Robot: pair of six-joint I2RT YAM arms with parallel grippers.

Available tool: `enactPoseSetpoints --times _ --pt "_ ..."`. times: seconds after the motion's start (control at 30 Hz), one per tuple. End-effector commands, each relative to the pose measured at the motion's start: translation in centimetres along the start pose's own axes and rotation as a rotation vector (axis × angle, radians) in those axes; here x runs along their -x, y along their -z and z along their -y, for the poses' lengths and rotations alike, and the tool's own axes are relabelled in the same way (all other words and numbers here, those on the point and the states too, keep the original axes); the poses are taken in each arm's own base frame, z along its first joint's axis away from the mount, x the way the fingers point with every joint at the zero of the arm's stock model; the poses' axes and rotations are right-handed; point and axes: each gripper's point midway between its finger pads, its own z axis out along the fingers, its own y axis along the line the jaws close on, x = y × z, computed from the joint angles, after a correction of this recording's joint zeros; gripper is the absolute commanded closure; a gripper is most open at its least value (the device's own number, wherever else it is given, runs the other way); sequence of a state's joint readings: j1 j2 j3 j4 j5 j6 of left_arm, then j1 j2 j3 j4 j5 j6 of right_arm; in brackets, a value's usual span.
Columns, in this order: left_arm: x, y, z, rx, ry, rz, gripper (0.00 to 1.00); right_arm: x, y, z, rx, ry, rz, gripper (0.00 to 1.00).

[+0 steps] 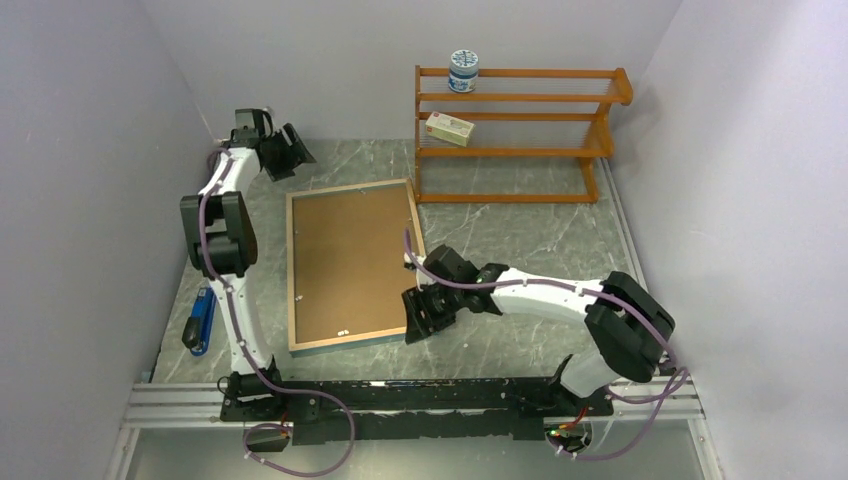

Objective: Put the photo into the frame
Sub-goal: Adjust the photo frame at the center of the board.

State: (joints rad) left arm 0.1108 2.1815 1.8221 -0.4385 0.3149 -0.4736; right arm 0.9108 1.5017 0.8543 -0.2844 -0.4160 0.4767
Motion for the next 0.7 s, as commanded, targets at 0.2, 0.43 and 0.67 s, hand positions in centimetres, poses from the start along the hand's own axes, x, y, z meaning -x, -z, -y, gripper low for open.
enactPoseSetpoints --times 0.2,0.43,0.67 --pt "-0.2 -6.0 -1.0 -0.093 -0.116 -0.057 0.28 -3.8 -1.8 2.2 -0.1 -0.101 -0.109 0.45" --pt "-5.3 -5.2 -1.4 -0.166 -0.148 -0.195 0.32 -2.8 -1.1 5.4 -0.213 -0.18 -0.055 0.46" --pt "-7.6 -1.0 -0.9 -0.186 -0.162 -0.182 0.32 0.9 1.9 10.7 -0.297 -0.304 0.1 0.52"
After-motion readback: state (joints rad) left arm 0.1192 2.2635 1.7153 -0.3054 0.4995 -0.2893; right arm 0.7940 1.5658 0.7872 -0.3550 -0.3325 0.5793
